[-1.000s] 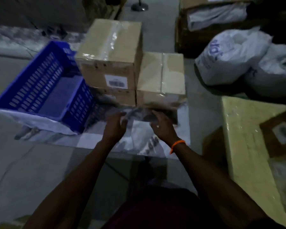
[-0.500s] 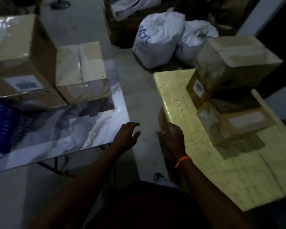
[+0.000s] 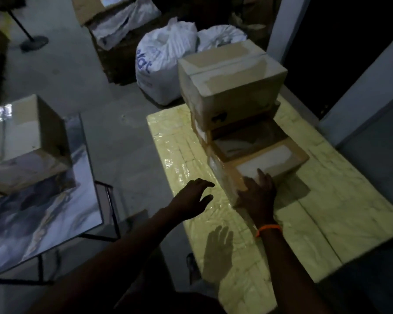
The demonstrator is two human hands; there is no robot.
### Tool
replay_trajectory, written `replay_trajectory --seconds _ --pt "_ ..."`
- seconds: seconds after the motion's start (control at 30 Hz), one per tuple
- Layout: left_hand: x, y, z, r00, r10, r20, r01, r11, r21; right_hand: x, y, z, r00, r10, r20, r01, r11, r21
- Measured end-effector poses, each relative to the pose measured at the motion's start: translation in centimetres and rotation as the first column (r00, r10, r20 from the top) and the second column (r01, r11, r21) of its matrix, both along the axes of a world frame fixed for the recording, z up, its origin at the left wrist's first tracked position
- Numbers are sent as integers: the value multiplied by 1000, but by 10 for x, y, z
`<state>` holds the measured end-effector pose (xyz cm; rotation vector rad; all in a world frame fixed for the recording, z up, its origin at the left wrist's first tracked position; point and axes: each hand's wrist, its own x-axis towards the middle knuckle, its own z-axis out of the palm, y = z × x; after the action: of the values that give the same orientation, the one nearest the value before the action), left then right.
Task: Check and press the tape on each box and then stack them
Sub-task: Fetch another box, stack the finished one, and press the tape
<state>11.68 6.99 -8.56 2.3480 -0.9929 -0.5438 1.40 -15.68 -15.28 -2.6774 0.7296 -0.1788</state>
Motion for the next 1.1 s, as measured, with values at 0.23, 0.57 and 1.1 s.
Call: replay_trajectory --seconds 0.23,0.57,1.1 --pt "29 -70 -5 1000 -18 20 17 999 30 -71 -48 -26 973 -74 218 88 994 -57" --pt "41 -136 -43 956 233 -176 -205 966 160 -85 -42 -9 791 -601 110 352 595 722" --pt "-2 62 34 745 406 -529 -513 856 -65 -134 132 77 666 -736 120 390 481 785"
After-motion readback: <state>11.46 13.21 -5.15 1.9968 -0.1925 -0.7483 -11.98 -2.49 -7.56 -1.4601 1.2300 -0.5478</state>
